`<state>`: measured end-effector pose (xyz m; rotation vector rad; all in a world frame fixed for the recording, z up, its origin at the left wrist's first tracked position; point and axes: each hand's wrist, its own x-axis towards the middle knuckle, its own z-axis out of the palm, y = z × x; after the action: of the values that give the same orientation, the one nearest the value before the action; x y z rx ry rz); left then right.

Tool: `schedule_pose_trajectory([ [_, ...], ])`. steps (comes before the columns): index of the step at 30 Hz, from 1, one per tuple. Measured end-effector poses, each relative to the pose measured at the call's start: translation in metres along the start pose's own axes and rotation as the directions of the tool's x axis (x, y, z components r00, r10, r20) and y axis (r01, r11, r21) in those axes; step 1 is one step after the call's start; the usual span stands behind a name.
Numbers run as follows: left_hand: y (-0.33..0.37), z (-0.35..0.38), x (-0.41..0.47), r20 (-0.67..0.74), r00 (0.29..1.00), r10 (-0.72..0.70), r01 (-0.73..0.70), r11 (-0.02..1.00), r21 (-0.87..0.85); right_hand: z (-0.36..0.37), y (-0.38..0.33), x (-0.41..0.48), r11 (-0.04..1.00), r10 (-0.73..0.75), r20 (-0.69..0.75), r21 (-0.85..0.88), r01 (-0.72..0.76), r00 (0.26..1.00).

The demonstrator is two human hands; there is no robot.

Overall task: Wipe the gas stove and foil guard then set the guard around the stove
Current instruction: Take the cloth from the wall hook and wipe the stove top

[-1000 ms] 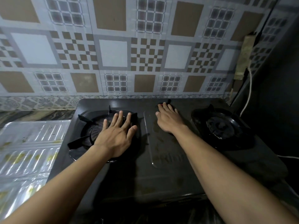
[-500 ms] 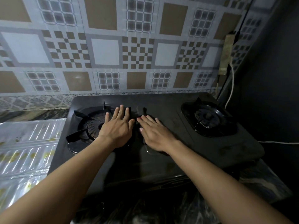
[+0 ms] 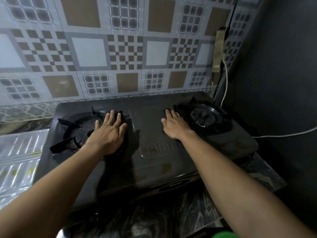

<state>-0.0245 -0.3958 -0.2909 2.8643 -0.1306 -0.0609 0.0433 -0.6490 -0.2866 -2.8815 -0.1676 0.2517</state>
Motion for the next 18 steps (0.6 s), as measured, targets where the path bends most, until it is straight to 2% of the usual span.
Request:
schedule_pose_trajectory([
  [10, -0.004, -0.01, -0.022, -0.005, 1.0, -0.014, 0.014, 0.992, 0.124, 0.022, 0.022, -0.073, 0.998, 0.013, -0.11, 0.061, -0.006, 0.994],
  [13, -0.013, -0.007, -0.029, 0.012, 0.999, -0.053, 0.051, 0.99, 0.133, 0.023, 0.014, -0.073, 1.0, 0.028, -0.129, 0.002, -0.029, 0.991],
  [18, -0.014, -0.004, -0.03, 0.015, 0.999, -0.03, 0.028, 0.992, 0.123, 0.027, -0.03, -0.075, 0.996, -0.087, -0.087, -0.035, 0.084, 0.992],
])
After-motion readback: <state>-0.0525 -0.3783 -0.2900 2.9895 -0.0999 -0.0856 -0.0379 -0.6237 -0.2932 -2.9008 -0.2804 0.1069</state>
